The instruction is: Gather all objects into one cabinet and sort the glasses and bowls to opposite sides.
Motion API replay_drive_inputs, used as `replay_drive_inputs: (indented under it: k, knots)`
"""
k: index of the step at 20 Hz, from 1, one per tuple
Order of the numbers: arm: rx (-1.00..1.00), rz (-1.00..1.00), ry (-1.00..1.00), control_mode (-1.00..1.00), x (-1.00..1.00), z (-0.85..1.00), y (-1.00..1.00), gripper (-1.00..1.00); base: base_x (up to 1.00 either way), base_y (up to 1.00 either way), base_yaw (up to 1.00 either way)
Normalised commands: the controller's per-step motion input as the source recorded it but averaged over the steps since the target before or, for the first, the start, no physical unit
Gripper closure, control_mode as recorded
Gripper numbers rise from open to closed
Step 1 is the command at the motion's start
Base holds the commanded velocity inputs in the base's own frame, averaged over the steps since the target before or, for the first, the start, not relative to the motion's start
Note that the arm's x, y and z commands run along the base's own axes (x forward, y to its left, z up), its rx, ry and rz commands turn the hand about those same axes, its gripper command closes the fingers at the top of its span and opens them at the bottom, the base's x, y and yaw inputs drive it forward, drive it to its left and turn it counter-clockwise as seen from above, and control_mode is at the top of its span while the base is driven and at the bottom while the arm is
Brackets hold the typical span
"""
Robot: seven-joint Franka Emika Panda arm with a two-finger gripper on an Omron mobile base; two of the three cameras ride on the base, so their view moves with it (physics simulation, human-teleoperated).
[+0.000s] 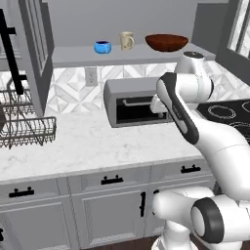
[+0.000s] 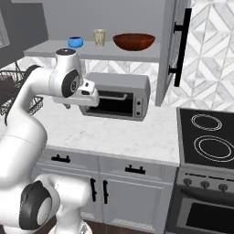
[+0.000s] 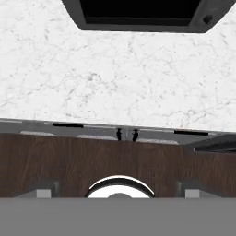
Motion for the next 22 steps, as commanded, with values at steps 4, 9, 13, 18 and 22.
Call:
replay_drive_inputs:
  k: [4, 9, 13, 18, 22]
  knots:
    - [0.00, 0.00, 0.00, 1.00, 0.00, 0.00, 0.00, -1.00, -1.00, -0.22, 0.00]
    - [0.00, 0.00, 0.00, 1.00, 0.00, 0.00, 0.00, -1.00, -0.91, -0.14, 0.00]
    - [0.00, 0.00, 0.00, 1.00, 0.00, 0.00, 0.00, -1.00, -0.37, -0.08, 0.15]
    - [0.00, 0.00, 0.00, 1.00, 0.00, 0.00, 0.00, -1.00, -0.08, 0.00, 0.57]
    - [0.00, 0.00, 0.00, 1.00, 0.00, 0.00, 0.00, -1.00, -0.11, 0.00, 0.87]
